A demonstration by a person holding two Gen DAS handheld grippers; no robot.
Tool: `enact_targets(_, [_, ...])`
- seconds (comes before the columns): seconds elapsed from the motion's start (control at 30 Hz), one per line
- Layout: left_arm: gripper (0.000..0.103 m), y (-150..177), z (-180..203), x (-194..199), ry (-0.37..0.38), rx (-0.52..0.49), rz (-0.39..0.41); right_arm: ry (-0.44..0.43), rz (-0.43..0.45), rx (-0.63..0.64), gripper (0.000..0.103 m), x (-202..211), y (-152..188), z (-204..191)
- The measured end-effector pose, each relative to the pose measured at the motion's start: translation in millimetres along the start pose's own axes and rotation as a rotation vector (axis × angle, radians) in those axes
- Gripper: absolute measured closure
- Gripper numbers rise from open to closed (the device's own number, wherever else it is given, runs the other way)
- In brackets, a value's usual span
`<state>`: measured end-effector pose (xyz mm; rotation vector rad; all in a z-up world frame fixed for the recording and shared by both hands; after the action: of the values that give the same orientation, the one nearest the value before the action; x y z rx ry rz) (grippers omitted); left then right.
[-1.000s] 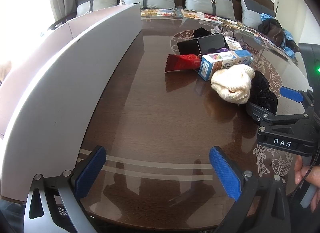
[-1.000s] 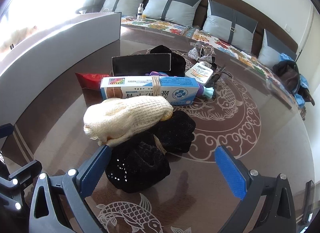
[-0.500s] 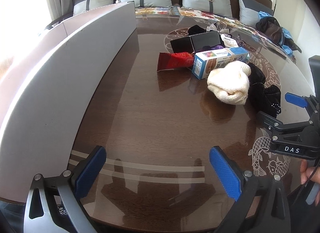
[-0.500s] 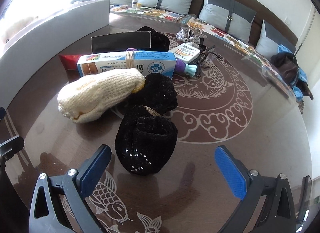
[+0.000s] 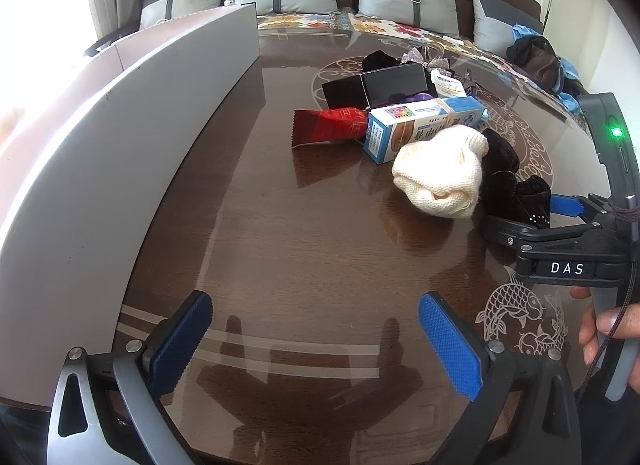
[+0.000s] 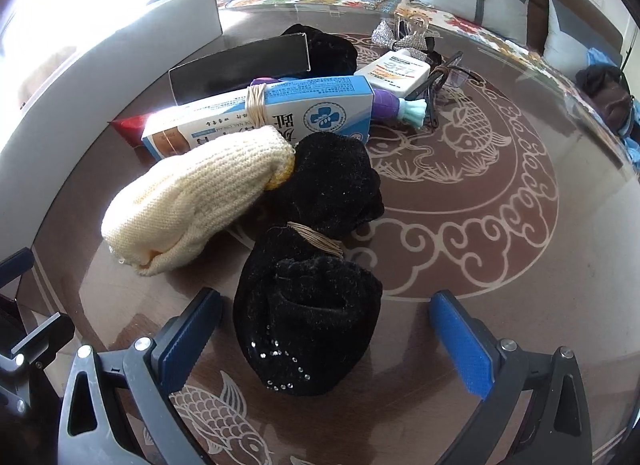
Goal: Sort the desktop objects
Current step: 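Lower the right gripper onto the black velvet pouch and close it, then close the left gripper on the cream knit mitten while the right holds the pouch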
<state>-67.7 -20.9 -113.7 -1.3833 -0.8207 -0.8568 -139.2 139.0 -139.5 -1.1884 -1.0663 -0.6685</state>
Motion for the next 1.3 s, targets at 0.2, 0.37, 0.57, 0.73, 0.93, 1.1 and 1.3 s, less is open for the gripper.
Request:
enact_targets(0.2, [0.0, -0.3, 3.1, -2.2, 0.005, 0.002, -0.004, -0.006, -0.003, 0.01, 0.0, -1.0, -3.2, -0.9])
enact_targets(0.37, [0.0, 2.4, 6.1, -6.6, -0.006, -0.014, -0.016, -0.003, 0.028, 0.005, 0.0, -4.7, -12.7, -0.4])
enact_targets(0.57, [0.0, 3.1, 7.1, -10.1, -0.006, -0.023, -0.025, -0.004, 0.106, 0.005, 0.038, 4.7, -16.1, 3.4])
enact_targets(0.73, [0.0, 3.9, 9.7, -14.0, -0.009, -0.032, -0.037, 0.025, 0.124, 0.004, 0.056, 10.4, -10.4, 16.3])
enact_targets(0.93, [0.0, 7.4, 16.7, -16.7, -0.001, -0.054, -0.05, 0.096, 0.158, -0.068, 0.055, 22.1, 15.7, 64.3])
enact_targets(1.1, [0.0, 10.7, 30.7, -18.2, 0.049, -0.096, -0.078, 0.067, 0.178, -0.114, 0.043, 24.8, 24.5, 85.0])
enact_targets(1.3, [0.0, -9.0, 49.7, -20.4, 0.051, -0.18, -0.066, 0.055, 0.167, -0.105, 0.021, 20.0, 22.4, 84.2])
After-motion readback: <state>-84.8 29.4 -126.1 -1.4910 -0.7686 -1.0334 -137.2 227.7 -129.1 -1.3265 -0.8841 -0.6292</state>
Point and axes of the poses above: each gripper's, at about its wrist camera, not at the fingertips, and x roughly against the way its jaws point, z to its right, y to its underside, the point moved 8 cm from there along -x, roughly the way its jaws point, and after that the axes turned 4 degrees about -z, right-handed, at the moved point
